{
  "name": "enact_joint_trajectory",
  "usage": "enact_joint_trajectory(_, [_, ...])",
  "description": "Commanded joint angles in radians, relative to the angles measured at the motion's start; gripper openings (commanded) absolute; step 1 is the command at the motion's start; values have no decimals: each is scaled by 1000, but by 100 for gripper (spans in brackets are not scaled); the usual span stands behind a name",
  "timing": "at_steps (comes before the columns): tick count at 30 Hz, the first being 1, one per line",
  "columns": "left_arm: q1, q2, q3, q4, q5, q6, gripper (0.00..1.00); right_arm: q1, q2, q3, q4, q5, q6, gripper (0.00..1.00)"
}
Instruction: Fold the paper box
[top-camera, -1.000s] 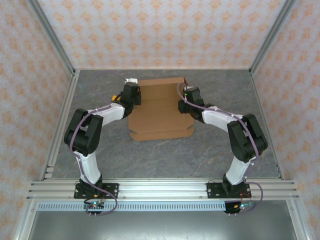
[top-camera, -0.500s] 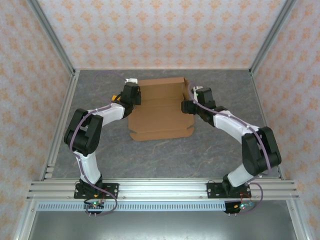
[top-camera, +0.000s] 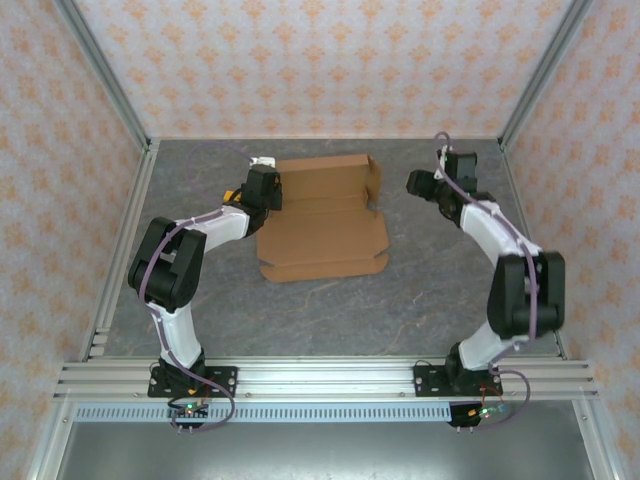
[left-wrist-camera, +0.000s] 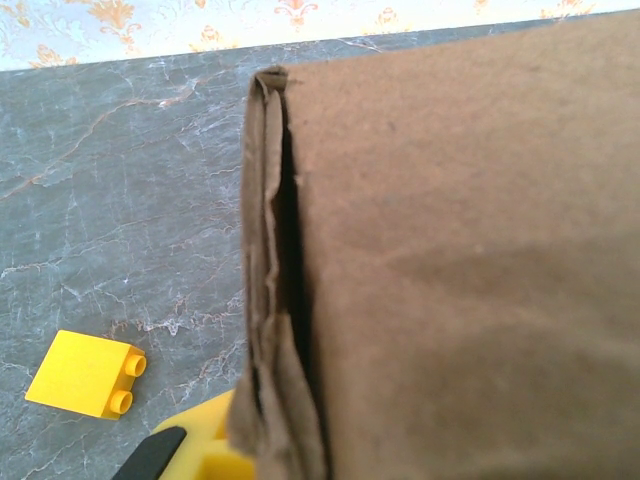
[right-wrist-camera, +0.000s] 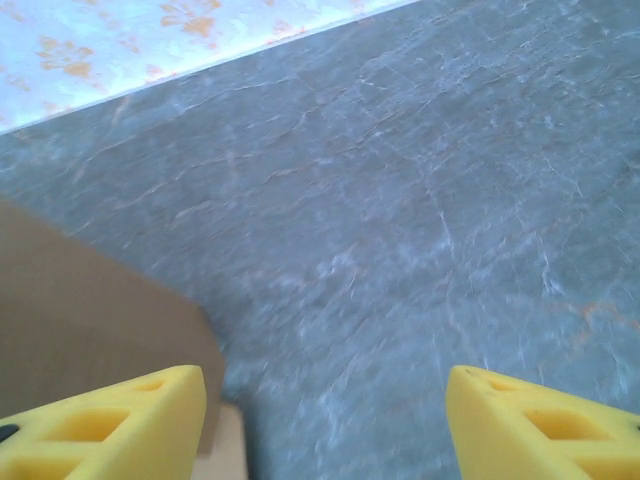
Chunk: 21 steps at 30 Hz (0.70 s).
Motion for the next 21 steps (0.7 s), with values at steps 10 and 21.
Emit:
enact_joint_trajectory(10, [-8,-38,18,-37,-12,20,0,-35,298,241,-19,-390,-379,62])
enact_joint_trajectory(21, [-7,-36,22,-37,-11,23,0,-36,448,391,-163,-637,-643,60])
